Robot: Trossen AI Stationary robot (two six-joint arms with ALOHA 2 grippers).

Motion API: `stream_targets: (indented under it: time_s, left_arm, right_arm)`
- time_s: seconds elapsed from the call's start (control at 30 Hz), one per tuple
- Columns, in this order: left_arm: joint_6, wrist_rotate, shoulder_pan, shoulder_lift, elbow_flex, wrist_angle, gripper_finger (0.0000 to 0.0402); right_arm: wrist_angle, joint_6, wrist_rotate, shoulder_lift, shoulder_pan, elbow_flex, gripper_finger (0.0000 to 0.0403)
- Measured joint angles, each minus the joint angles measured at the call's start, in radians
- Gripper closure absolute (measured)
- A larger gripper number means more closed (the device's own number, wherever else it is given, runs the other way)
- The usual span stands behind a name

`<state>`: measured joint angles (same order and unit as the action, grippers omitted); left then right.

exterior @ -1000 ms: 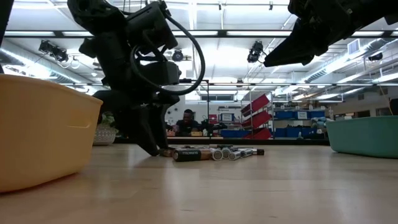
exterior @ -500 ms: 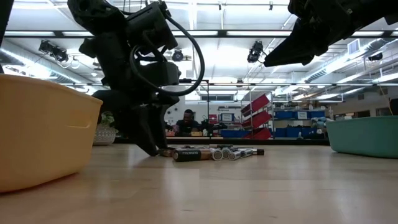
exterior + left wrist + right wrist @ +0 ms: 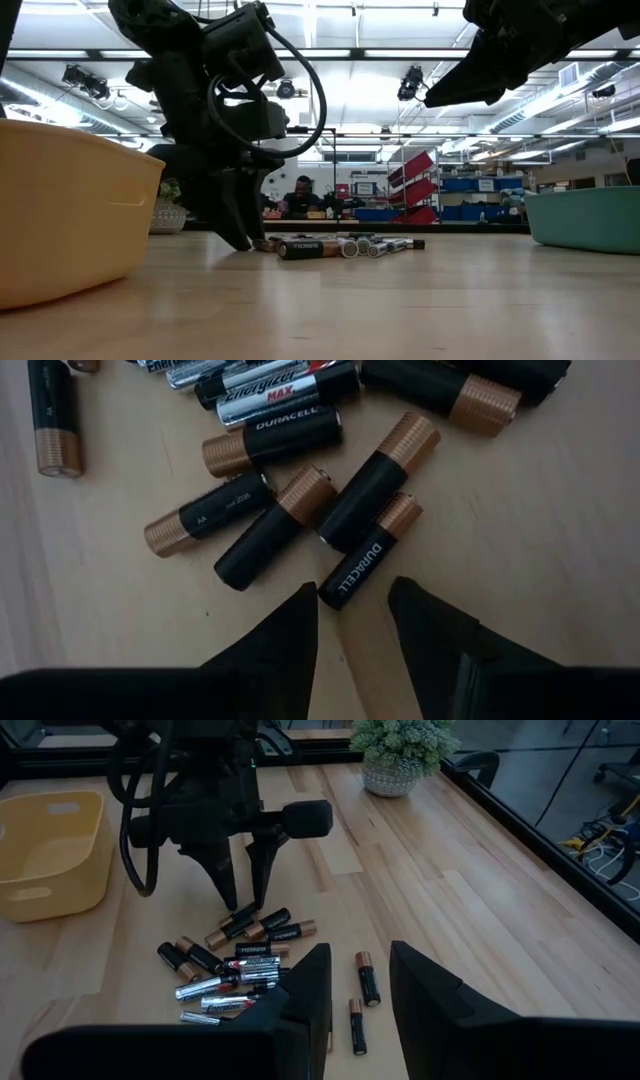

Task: Sort batteries
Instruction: Put the black battery into the yellow bin

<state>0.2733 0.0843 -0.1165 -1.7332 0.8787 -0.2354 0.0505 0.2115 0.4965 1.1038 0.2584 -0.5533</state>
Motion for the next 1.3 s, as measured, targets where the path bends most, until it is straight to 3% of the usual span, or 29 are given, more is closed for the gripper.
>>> stream_targets:
  time_s: [1.3]
  left_arm:
    - [-0.057, -0.044, -0.001, 0.001, -0.002, -0.032, 0.0264]
  right_arm:
    - [0.0, 0.0, 0.0, 0.0, 0.0, 0.0, 0.0312]
